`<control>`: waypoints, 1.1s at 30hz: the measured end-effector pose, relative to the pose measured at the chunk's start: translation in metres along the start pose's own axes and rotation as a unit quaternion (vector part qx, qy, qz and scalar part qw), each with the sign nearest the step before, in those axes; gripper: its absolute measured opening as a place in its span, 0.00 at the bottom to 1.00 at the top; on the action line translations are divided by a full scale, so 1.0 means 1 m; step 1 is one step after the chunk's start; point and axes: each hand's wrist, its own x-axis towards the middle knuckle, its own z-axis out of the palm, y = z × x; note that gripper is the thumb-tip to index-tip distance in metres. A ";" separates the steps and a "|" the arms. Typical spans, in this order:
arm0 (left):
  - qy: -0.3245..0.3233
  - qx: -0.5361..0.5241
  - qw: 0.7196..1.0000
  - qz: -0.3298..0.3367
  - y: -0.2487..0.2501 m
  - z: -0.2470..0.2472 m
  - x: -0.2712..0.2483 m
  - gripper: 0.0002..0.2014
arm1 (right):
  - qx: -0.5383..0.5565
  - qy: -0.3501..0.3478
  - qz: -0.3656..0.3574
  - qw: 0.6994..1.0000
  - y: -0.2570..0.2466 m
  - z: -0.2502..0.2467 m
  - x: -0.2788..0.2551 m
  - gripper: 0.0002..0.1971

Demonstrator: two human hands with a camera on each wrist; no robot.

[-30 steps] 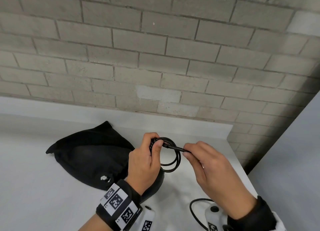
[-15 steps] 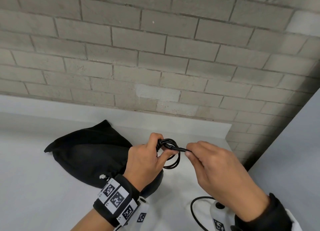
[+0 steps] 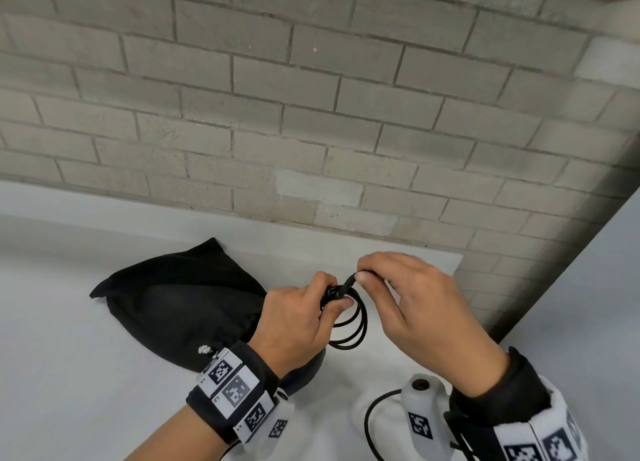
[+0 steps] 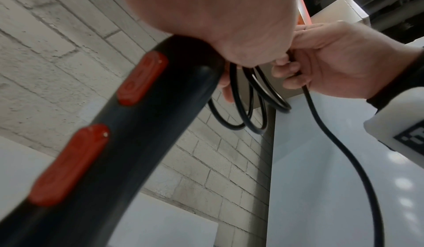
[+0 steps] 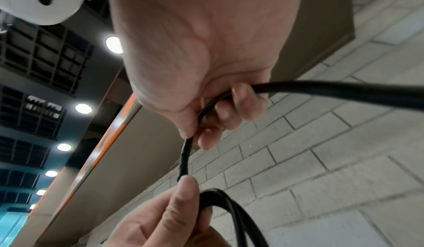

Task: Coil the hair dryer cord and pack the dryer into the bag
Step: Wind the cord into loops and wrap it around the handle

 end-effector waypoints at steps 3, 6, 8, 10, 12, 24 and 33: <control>-0.007 -0.007 1.000 0.010 0.000 0.000 -0.001 0.19 | 0.081 0.006 0.032 0.996 0.007 0.006 0.009 0.06; -0.012 -0.014 1.000 0.020 0.000 0.000 -0.002 0.19 | 0.169 -0.003 0.064 0.984 0.014 0.013 0.016 0.06; -0.015 -0.017 0.999 0.032 0.001 0.000 -0.002 0.19 | 0.215 -0.007 0.077 0.974 0.017 0.017 0.017 0.06; -0.018 -0.026 0.998 0.047 0.001 0.000 -0.004 0.18 | 0.257 -0.003 0.075 0.963 0.020 0.021 0.017 0.07; -0.019 -0.039 0.997 0.056 -0.001 0.000 -0.006 0.18 | 0.290 -0.003 0.077 0.954 0.023 0.025 0.016 0.08; -0.005 -0.080 0.996 0.044 -0.003 0.000 -0.011 0.20 | 0.486 -0.054 0.191 0.851 0.032 0.060 -0.003 0.08; 0.006 -0.113 0.993 0.018 -0.004 0.001 -0.012 0.19 | 0.510 0.021 0.184 0.840 0.028 0.065 -0.012 0.08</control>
